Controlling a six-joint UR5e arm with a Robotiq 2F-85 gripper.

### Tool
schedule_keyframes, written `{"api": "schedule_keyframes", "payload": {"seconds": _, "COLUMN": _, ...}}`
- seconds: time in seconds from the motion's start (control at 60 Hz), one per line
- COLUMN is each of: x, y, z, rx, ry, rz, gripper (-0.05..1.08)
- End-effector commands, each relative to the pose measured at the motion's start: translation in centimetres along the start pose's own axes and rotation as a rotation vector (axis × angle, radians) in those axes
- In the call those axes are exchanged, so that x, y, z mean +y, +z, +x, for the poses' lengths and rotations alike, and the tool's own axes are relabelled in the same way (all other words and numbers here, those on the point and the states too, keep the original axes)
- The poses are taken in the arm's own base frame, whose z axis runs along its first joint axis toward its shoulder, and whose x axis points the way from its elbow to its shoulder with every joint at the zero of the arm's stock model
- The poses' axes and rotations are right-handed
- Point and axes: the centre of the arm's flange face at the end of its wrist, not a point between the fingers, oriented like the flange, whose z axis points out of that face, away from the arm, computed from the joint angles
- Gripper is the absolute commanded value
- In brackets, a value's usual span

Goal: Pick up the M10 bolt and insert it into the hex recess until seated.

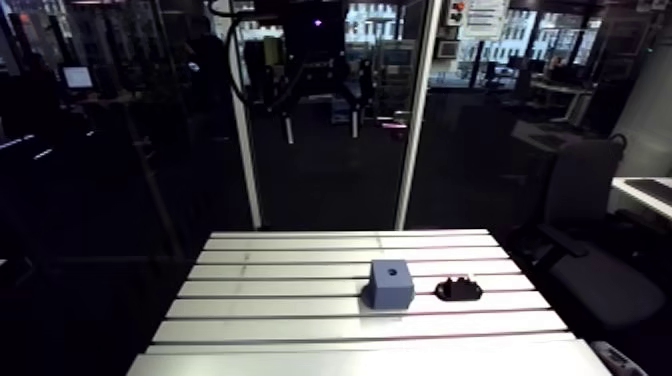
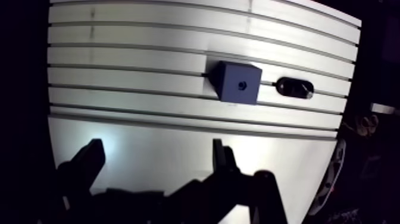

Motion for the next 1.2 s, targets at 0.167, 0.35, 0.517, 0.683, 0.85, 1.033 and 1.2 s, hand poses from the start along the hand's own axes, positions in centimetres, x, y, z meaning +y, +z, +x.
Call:
{"api": "schedule_keyframes", "payload": {"seconds": 0.167, "x": 6.3, "y": 2.6, "z": 0.4, "rx": 0.063, "ry": -0.065, "rz": -0.041, "gripper": 0.01}}
{"api": "schedule_keyframes", "payload": {"seconds": 0.35, "x": 10.5, "y": 5.0, "z": -0.3, "rx": 0.077, "ry": -0.084, "rz": -0.052, "gripper": 0.01}}
{"api": "schedule_keyframes", "payload": {"seconds": 0.517, "x": 12.1, "y": 6.0, "z": -0.3, "rx": 0.092, "ry": -0.093, "rz": -0.063, "gripper": 0.01}}
{"api": "schedule_keyframes", "payload": {"seconds": 0.683, "x": 14.6, "y": 8.0, "z": 0.2, "rx": 0.078, "ry": -0.078, "rz": -0.058, "gripper": 0.01}}
{"api": "schedule_keyframes", "payload": {"seconds": 0.85, "x": 15.5, "y": 9.1, "z": 0.8, "rx": 0.089, "ry": -0.088, "rz": -0.065, "gripper": 0.01}}
{"api": "schedule_keyframes", "payload": {"seconds": 1.033, "x": 17.2, "y": 10.2, "z": 0.8, "rx": 0.086, "ry": -0.075, "rz": -0.055, "gripper": 0.01}}
{"api": "schedule_keyframes", "payload": {"seconds": 1.2, "x": 19.3, "y": 10.8, "z": 0.5, "rx": 0.107, "ry": -0.039, "rz": -0.058, "gripper": 0.01}}
